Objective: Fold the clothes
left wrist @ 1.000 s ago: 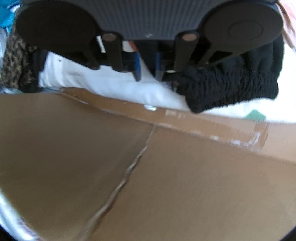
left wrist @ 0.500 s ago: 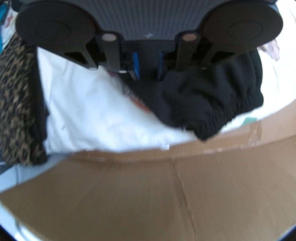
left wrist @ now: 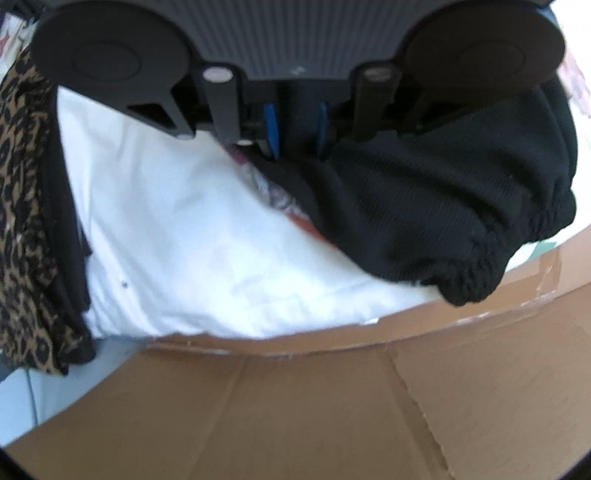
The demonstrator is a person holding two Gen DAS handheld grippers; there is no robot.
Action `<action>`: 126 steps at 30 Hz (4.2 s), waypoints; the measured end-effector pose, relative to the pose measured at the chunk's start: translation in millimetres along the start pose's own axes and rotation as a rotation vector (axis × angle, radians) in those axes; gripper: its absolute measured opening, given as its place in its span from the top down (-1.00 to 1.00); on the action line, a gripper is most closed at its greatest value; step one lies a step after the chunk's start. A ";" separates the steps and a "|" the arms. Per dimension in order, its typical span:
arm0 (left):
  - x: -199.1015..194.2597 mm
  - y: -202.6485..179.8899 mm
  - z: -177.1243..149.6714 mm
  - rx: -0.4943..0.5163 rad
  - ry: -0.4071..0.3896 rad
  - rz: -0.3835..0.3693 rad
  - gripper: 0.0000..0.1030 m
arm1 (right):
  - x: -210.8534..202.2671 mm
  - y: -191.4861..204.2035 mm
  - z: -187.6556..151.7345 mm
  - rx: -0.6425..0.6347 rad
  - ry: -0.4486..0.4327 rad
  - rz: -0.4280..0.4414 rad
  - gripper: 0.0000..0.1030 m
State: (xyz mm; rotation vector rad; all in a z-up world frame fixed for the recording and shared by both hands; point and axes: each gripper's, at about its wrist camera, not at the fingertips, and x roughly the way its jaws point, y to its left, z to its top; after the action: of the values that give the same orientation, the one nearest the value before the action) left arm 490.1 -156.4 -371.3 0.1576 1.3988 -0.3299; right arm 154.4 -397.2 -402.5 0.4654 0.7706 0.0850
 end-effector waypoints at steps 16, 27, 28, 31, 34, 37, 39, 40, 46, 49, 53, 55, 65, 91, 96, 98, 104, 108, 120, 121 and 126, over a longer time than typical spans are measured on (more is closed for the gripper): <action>-23.4 -9.6 -4.5 0.116 0.045 -0.037 0.57 | 23.6 10.3 -16.8 -0.049 0.156 0.004 0.46; 11.0 -35.0 -13.2 0.190 0.070 0.015 0.57 | 21.6 -1.3 -18.4 -0.058 0.168 -0.063 0.54; 12.4 -36.8 -12.3 0.193 0.064 0.015 0.57 | 20.4 -2.9 -18.4 -0.055 0.170 -0.066 0.55; 13.8 -38.7 -10.4 0.192 0.057 0.016 0.57 | 16.7 -6.4 -18.4 -0.046 0.180 -0.073 0.58; 14.0 -38.8 -10.0 0.201 0.047 0.011 0.57 | 14.6 -10.0 -18.7 -0.037 0.193 -0.071 0.60; 13.7 -37.7 -9.9 0.194 0.035 0.003 0.57 | 10.0 -16.5 -18.6 -0.002 0.211 -0.053 0.61; 12.3 -36.3 -9.2 0.177 0.032 -0.002 0.57 | 4.2 -18.3 -18.7 0.001 0.231 -0.047 0.61; 10.3 -34.9 -8.7 0.169 0.031 -0.006 0.57 | 0.8 -19.9 -18.7 0.003 0.242 -0.042 0.61; -5.3 -23.9 -13.3 0.130 0.011 -0.045 0.15 | -29.9 -45.3 -9.0 0.083 0.289 0.018 0.60; -21.4 -21.2 -16.7 0.141 -0.008 -0.055 -0.07 | -52.0 -54.1 0.4 0.076 0.246 0.023 0.59; -38.0 -17.8 -26.3 0.134 -0.023 -0.051 -0.10 | -65.6 -58.1 4.4 0.064 0.215 0.030 0.59; -43.5 -15.6 -33.1 0.125 -0.033 -0.047 -0.16 | -66.2 -58.1 2.8 0.065 0.204 0.044 0.59; -50.4 -10.3 -89.9 0.190 -0.012 -0.017 -0.24 | -36.2 -17.8 -15.5 -0.051 0.287 0.103 0.59; -72.6 68.2 -141.6 0.070 0.028 0.113 -0.29 | -11.4 -3.1 -38.0 -0.110 0.352 0.032 0.56; -89.8 88.8 -156.9 0.075 0.041 0.100 -0.29 | -11.0 -2.9 -38.0 -0.111 0.353 0.027 0.56; -93.2 94.9 -162.9 0.090 0.056 0.088 -0.29 | -11.7 -2.0 -38.0 -0.116 0.354 0.021 0.56; -97.2 109.9 -179.3 0.110 0.105 0.048 -0.29 | -12.3 1.3 -36.7 -0.127 0.361 0.003 0.56; -94.8 116.2 -191.6 0.107 0.112 0.007 -0.29 | -11.5 3.2 -34.9 -0.136 0.374 -0.009 0.56; -56.5 127.1 -232.3 0.089 0.153 -0.154 -0.19 | -11.0 25.2 -21.3 -0.192 0.374 -0.131 0.55; -53.1 130.2 -234.0 0.079 0.152 -0.162 -0.19 | -12.4 27.4 -17.5 -0.189 0.360 -0.133 0.54; -36.0 145.9 -245.0 0.004 0.143 -0.227 -0.14 | -10.6 51.1 2.6 -0.210 0.316 -0.098 0.54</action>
State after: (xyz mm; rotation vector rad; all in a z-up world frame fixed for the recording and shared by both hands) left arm 301.9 59.9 -390.1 0.0258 1.5615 -0.5177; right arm 153.3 -355.0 -371.7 0.2150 1.0810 0.1485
